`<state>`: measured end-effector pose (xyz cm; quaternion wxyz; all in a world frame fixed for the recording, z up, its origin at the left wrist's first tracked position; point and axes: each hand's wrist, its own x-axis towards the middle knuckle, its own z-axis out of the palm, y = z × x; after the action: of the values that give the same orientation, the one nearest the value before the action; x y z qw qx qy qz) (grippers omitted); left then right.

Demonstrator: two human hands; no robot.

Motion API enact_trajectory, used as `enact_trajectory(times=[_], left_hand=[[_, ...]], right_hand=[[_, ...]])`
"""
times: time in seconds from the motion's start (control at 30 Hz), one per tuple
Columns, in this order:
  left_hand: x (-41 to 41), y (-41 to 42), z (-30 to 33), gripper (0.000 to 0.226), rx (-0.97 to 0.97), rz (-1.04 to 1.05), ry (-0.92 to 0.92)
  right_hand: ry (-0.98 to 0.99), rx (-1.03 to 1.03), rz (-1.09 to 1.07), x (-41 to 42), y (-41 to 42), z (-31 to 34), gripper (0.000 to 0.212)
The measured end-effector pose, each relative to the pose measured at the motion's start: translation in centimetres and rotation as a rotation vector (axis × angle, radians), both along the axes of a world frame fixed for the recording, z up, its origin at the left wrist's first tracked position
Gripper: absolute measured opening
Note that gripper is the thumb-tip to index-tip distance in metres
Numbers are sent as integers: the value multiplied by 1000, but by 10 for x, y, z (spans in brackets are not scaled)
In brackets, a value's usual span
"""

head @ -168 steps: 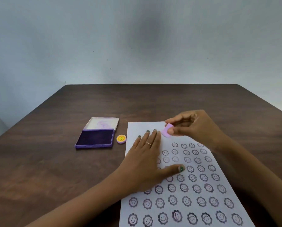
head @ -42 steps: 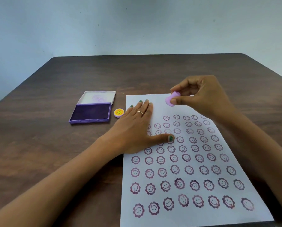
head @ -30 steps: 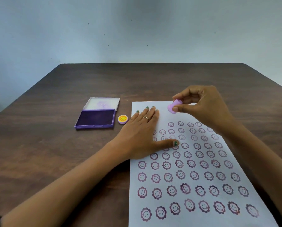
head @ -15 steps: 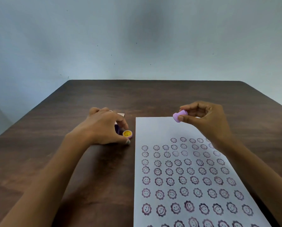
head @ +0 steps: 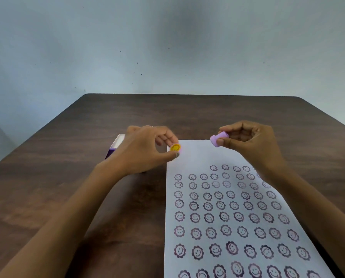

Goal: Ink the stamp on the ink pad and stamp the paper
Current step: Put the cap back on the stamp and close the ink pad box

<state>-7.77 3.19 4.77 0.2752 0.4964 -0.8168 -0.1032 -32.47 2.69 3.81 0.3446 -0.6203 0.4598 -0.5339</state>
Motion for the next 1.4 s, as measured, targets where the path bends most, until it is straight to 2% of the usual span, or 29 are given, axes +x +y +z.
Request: enact_trajectory(times=[0.13,0.3,0.43,0.6,0.87,1.0,1.13,1.2,1.3,1.4], left_hand=[[-27,11,-4,14,121,-101,351],[-50,15,-14,19,260,-18,674],[-54,17,-17,22,403,3,861],[-55,18,-17,19,414,-12,905],[-54,18,-19,25,379,-21,853],[-54,16,-22,22,370,-25,895],[-53,15,-24,24,331,-31,820],[-50,13,-19,28,299,-38,703],[-39,13,-7,52,316,-69,338],[-26,16,-3,95,543,-171,-69]], right_hand=[[-223,97,132,2,2,0,35],[-496,245,270,6,2,0,29],[-528,251,311,8,5,0,28],[-396,189,295,11,9,1,37],[-315,149,248,13,10,-1,31],[-301,149,246,15,12,-3,29],[-242,134,223,15,13,-2,29],[-215,126,216,14,13,0,32],[-232,105,178,10,10,3,34],[-219,57,68,4,7,6,34]])
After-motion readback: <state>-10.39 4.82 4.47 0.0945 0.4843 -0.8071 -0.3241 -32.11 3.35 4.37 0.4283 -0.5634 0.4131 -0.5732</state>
